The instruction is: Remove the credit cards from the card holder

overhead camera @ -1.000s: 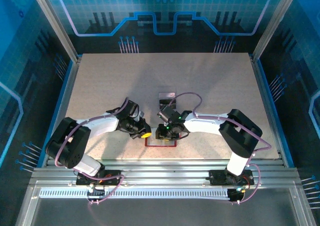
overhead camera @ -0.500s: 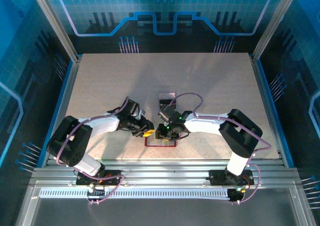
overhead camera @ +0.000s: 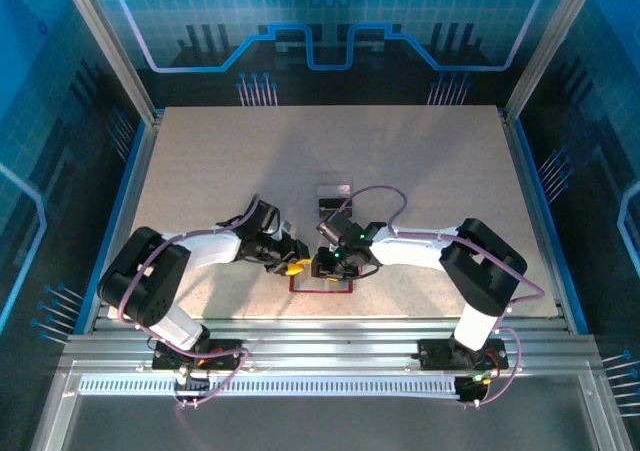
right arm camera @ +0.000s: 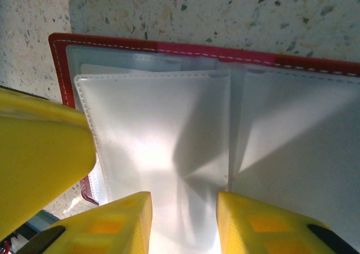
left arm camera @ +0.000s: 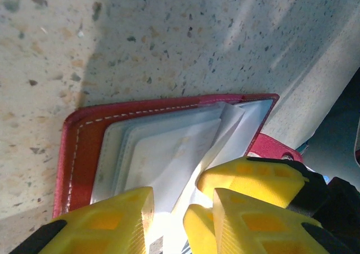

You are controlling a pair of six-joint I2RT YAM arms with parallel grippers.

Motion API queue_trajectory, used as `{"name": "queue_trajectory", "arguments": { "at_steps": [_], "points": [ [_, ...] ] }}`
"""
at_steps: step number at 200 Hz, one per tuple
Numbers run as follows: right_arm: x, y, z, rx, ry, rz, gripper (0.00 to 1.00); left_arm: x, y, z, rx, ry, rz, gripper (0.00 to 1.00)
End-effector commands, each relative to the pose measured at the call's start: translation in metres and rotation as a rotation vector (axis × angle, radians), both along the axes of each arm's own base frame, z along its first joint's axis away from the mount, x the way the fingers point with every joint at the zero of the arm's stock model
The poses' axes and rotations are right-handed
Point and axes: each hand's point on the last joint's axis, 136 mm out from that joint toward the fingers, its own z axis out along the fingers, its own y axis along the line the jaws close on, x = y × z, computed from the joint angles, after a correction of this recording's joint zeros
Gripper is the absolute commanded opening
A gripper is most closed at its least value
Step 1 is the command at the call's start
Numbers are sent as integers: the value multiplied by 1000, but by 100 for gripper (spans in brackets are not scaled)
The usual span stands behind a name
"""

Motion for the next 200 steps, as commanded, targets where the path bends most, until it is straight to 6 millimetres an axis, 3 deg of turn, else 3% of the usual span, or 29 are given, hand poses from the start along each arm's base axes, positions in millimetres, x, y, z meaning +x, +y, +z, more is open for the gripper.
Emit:
{"name": "queue_trajectory", "arguments": {
  "at_steps": [1,113,155,200],
  "points": [
    [-1,-3,4,12,10,-15,35,-8,-3,-5,-21,42,-9,33],
    [-1,-3,12,36,-6,-18,35,-5,-12,1,-79,43,3,27],
    [1,-9,35,57,-57,-24,35,-4,-16,6,-92,37,-6,26],
    [7,-36,63,59,-127,-71,36,0,-24,18,-102,15,-28,26]
  ]
}}
